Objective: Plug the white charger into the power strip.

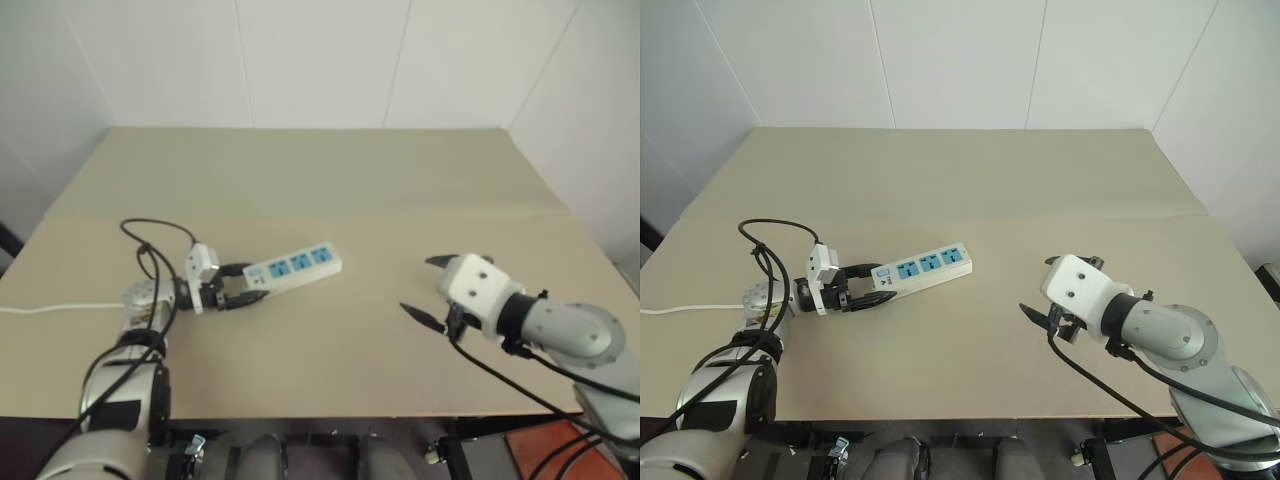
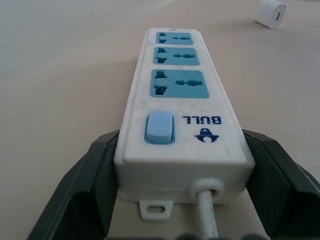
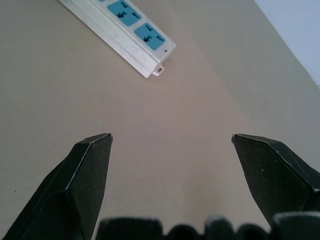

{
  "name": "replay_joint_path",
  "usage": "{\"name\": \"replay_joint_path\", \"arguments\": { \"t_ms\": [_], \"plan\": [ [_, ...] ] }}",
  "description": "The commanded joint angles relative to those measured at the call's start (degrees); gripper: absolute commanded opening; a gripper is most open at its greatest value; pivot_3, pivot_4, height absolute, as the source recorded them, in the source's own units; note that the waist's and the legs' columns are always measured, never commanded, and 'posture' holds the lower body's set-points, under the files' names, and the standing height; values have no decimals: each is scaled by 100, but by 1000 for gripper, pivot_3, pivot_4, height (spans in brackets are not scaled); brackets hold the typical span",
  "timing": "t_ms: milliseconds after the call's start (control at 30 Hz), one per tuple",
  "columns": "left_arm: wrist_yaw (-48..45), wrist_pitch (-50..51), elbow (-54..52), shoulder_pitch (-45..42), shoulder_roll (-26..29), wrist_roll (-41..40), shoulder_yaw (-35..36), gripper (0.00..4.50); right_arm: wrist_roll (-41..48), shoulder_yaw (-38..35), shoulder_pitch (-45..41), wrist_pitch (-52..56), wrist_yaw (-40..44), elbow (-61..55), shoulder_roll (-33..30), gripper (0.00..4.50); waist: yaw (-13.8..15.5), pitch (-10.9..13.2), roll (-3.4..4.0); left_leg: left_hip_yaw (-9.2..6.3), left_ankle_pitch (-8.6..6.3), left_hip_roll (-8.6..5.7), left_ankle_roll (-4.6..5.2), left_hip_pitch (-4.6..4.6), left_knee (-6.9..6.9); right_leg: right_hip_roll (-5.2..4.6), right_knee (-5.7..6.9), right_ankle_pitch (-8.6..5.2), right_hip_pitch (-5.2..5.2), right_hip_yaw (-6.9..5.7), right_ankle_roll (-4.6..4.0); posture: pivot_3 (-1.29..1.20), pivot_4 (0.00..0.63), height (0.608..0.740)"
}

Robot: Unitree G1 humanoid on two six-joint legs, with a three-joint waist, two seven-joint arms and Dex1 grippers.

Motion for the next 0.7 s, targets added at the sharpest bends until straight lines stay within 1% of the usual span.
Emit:
{"name": "replay_joint_path", "arguments": {
  "t_ms": [33, 100, 233, 333, 400, 467, 500, 567, 633, 667, 700],
  "plan": [
    [68, -23, 102, 95, -7, 188, -110, 3257, -57, -108, -32, 53, -58, -230, -23, 4500, 0, -1, 0, 0, 0, 0, 0, 0, 0, 0, 0, 0, 0, 0, 0, 0, 150, 740],
    [9, -6, 77, 85, -40, 171, -114, 3257, -49, -125, -21, 69, -57, -252, -30, 4500, 0, -5, 0, 0, 0, 0, 0, 1, 0, 0, 0, 0, 0, 0, 0, 0, 150, 740],
    [-459, -16, -43, 29, -151, 61, -114, 3257, -11, -195, -14, 105, 15, -265, -90, 4500, 4, -8, 0, 1, 0, 0, 0, -1, 0, 0, -1, 0, 0, 0, 0, 0, 150, 740],
    [-915, -76, -182, 5, -257, 30, -180, 3257, 97, -448, 1, 65, 324, -162, -359, 4500, 16, -8, 0, 1, 0, -4, 0, -8, 0, -2, -5, 0, -1, -1, 0, 0, 150, 740],
    [-1026, -100, -341, 31, -318, -49, -384, 3257, 209, -755, 47, -202, 809, 54, -709, 4500, 24, -8, 0, 3, 0, -5, 0, -10, 0, -3, -8, 0, 0, -1, 0, 0, 150, 740],
    [-1042, -114, -550, 83, -354, -170, -732, 3257, 136, -1027, 172, -923, 1489, 474, -1235, 4500, 39, -8, 0, 3, 0, -6, 0, -11, 1, -4, -11, 0, 1, -1, 0, 0, 150, 740],
    [-1042, -127, -646, 98, -370, -234, -918, 3257, -71, -1098, 277, -1640, 1883, 869, -1599, 4500, 45, -8, 0, 3, 0, -6, 0, -12, 1, -4, -12, 0, 1, -1, 0, 0, 150, 740],
    [-1042, -149, -752, 106, -387, -355, -1158, 3257, -348, -1148, 403, -2774, 2412, 1528, -2095, 4500, 38, -9, -1, 7, 0, -3, 0, -9, 1, -3, -17, 0, 5, -1, 1, 0, 150, 740],
    [-1042, -152, -802, 68, -428, -480, -1316, 3257, -544, -945, 237, -4159, 3082, 2437, -2662, 4500, 29, -9, 1, 11, 0, -2, 0, -7, 2, -3, -17, 0, 4, 0, 1, 0, 150, 740],
    [-1042, -157, -809, 52, -436, -527, -1370, 3257, -586, -842, 138, -4634, 3289, 2758, -2821, 4500, 21, -9, 1, 15, 0, -1, 0, -6, 1, -4, -16, 0, 4, 3, 1, 0, 150, 740],
    [-1042, -190, -795, 28, -453, -542, -1400, 3257, -687, -557, -169, -5152, 3507, 3142, -2920, 4500, 2, -9, 1, 15, 0, 0, 0, -5, 1, -3, -17, 0, 5, 3, 1, 0, 150, 740]
  ]
}}
